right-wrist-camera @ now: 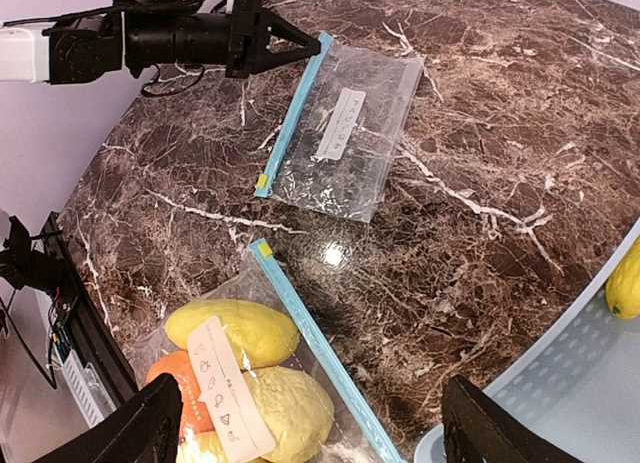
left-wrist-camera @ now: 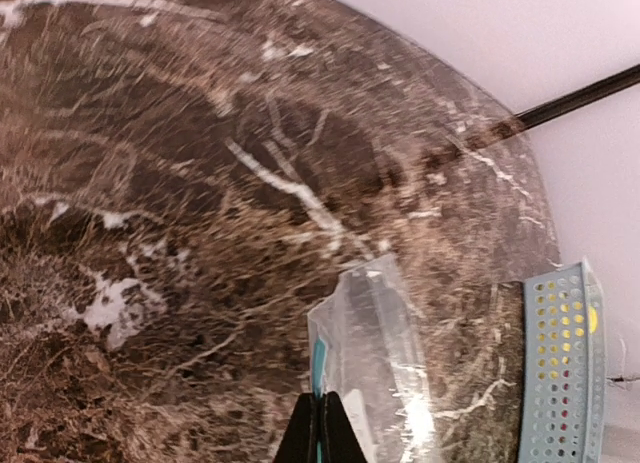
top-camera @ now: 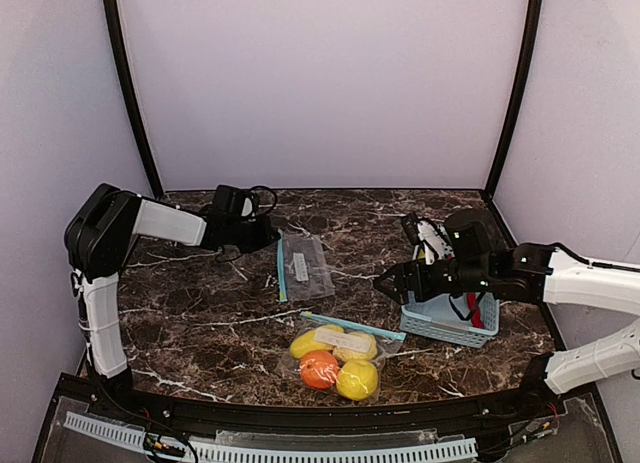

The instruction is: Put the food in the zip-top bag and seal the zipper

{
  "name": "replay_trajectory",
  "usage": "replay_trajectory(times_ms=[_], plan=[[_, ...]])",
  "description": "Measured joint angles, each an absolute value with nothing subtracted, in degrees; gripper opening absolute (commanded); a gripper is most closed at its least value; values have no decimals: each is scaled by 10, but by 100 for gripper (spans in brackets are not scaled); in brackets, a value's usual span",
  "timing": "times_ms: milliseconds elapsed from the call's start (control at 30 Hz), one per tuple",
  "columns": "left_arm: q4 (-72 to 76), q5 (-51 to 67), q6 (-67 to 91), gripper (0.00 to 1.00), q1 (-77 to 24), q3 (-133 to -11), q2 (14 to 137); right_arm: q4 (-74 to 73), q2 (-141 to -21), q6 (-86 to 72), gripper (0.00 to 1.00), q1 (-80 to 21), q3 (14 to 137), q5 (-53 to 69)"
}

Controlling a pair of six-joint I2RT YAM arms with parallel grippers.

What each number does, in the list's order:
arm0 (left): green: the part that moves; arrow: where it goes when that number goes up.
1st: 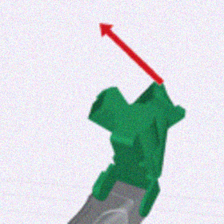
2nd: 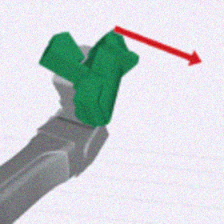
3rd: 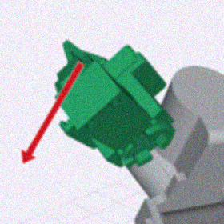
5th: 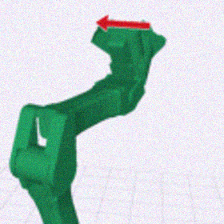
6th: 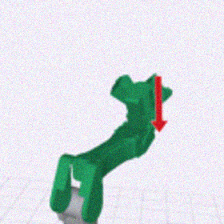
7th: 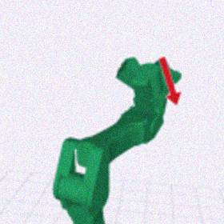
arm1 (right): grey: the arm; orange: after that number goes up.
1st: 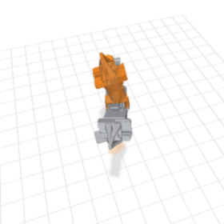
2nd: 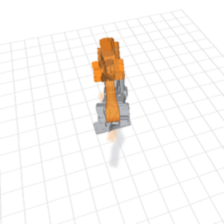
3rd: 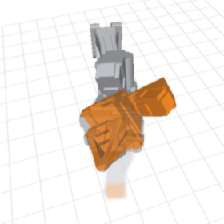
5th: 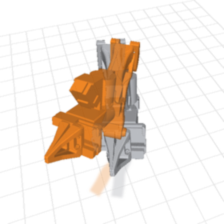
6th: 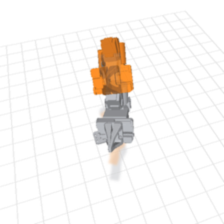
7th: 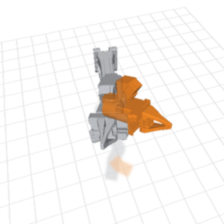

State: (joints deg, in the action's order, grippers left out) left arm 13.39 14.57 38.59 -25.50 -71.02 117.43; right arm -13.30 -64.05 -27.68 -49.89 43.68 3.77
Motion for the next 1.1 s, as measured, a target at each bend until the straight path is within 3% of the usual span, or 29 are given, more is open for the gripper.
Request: replay_trajectory(times_ms=[333,733,1100], plan=[[175,200,287,1,-276,-666,965,-130,-620,-210,88,-499,452,70],[7,205,131,1,-431,-708,837,-107,-619,-126,87,-499,538,180],[-63,291,95,1,-494,-705,777,-123,-610,-82,74,-499,600,236]])
